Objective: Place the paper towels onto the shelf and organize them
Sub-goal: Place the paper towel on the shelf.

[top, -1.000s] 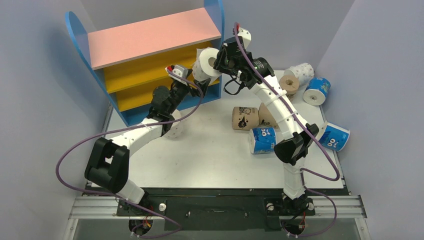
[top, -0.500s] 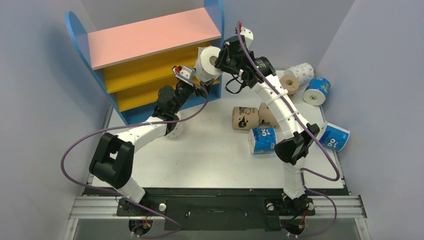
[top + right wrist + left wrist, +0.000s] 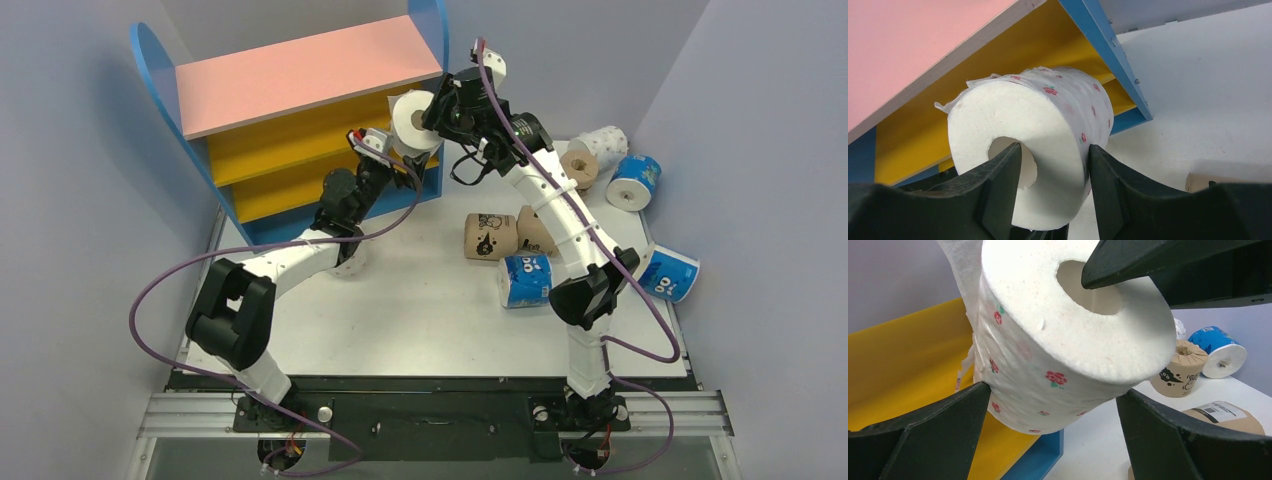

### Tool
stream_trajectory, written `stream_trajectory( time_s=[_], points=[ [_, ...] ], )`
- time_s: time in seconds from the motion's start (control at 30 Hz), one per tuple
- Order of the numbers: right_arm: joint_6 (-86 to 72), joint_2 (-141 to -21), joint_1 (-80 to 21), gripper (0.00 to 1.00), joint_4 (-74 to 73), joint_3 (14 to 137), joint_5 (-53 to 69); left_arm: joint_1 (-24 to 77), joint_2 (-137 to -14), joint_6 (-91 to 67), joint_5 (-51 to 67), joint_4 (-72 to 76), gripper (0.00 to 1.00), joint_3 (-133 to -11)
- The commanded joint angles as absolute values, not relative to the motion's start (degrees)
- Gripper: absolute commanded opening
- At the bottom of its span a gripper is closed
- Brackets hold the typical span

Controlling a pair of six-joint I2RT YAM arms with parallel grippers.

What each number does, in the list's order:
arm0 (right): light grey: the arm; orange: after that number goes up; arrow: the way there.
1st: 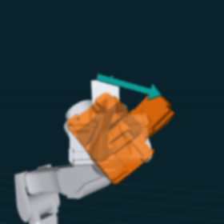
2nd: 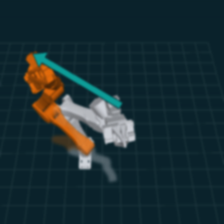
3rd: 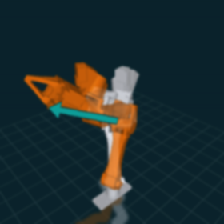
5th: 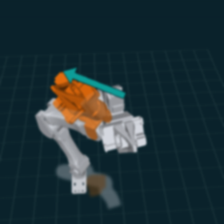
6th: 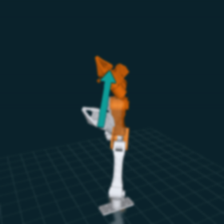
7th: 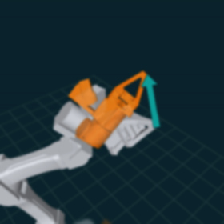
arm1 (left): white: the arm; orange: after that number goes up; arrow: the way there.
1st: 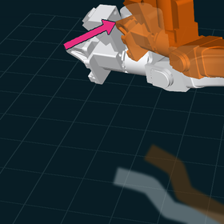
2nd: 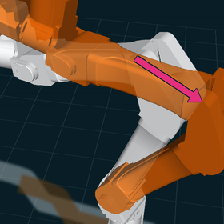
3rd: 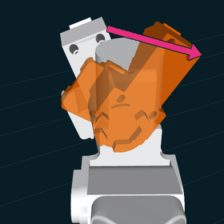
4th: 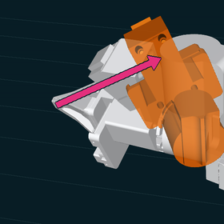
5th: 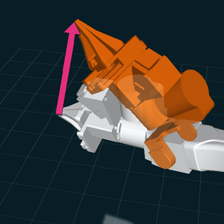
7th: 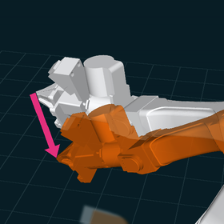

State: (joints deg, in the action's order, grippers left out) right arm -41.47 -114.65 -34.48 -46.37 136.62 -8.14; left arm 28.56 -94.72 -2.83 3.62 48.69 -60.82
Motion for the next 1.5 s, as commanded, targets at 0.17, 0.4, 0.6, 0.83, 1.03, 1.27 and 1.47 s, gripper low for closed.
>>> stream_trajectory(
  time_s=[0.17, 0.4, 0.6, 0.83, 1.03, 1.27, 1.47],
  points=[
    [-42.49, -114.00, -33.99, 0.53, -43.06, 139.00, -4.93, 28.66, -95.73, -4.49, -2.53, 52.65, 0.96, -66.22],
    [-43.26, -113.64, -33.12, 0.59, -42.99, 138.13, -3.76, 28.65, -95.88, -5.80, -4.63, 51.10, 0.96, -68.12],
    [-43.74, -113.69, -32.67, 0.60, -42.69, 137.93, -2.78, 28.66, -96.37, -5.75, -5.77, 49.17, 0.96, -69.91],
    [-44.18, -112.80, -31.90, 0.68, -42.34, 137.11, -1.92, 28.63, -96.76, -5.36, -8.40, 47.18, 0.96, -71.80],
    [-44.19, -110.49, -31.30, 0.70, -41.72, 134.72, -1.58, 28.57, -96.86, -5.56, -9.88, 45.76, 0.96, -72.95],
    [-43.52, -105.42, -30.77, 0.70, -39.13, 126.67, -2.77, 28.56, -95.93, -5.48, -9.40, 44.86, 0.96, -73.43],
    [-43.28, -101.99, -30.15, 0.70, -37.49, 121.78, -2.53, 28.48, -95.94, -4.88, -9.78, 43.61, 0.96, -74.67]
  ],
)
